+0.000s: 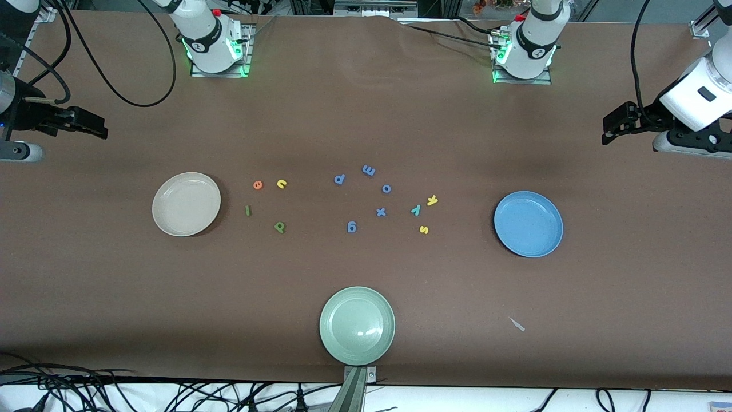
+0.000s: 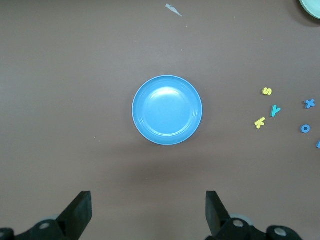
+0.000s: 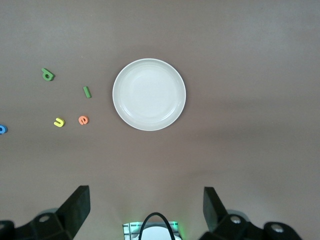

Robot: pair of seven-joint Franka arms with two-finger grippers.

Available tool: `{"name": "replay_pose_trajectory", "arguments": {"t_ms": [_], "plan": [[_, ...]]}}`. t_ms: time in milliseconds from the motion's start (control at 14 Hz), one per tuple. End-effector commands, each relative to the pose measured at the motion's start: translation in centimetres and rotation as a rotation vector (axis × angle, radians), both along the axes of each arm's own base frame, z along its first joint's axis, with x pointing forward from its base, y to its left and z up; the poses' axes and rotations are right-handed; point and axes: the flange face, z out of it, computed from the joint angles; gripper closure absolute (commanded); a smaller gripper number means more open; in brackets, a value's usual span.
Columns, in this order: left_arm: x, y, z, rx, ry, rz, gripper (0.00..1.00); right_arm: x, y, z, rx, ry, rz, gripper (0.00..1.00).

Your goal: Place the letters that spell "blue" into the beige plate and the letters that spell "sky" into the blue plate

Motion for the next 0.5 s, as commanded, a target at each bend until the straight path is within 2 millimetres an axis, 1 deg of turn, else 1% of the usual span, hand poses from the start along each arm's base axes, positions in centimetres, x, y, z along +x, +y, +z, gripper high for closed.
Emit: {"name": "replay_pose_trajectory", "arguments": {"t_ms": [0,429], "plan": [[-0.37,0.07,0.64,0.011,-0.002,-0.014,0.0,0.06,-0.12,0.24,-0.017,-0.018,-0.005,0.0],[-0.37,0.07,0.64,0.011,-0.002,-0.014,0.0,-0.02,-0.14,0.2,-0.019,-0.012,-0.007,0.0]]}}
